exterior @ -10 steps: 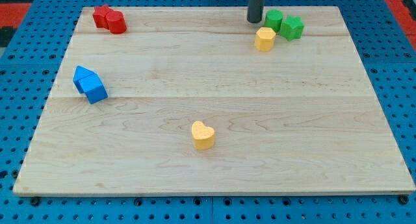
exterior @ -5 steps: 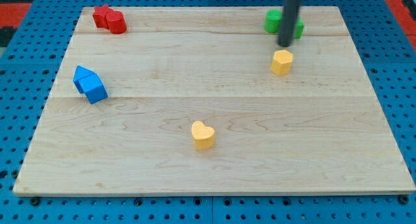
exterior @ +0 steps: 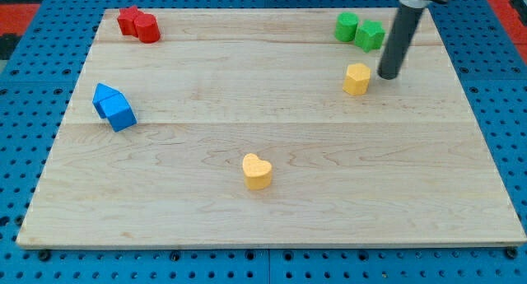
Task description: Arrange the yellow blocks vertically
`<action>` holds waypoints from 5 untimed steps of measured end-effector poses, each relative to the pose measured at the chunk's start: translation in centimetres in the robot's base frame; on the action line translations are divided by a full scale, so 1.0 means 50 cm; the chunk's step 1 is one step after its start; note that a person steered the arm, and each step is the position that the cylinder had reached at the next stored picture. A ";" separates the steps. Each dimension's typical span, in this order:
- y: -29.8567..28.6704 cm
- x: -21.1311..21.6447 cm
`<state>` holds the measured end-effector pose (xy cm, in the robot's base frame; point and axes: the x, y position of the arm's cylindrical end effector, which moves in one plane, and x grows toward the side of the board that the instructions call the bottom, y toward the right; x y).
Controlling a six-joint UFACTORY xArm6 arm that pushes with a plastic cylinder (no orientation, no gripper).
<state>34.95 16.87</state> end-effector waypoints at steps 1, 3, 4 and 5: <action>-0.164 0.171; -0.101 0.299; -0.085 0.136; -0.087 0.069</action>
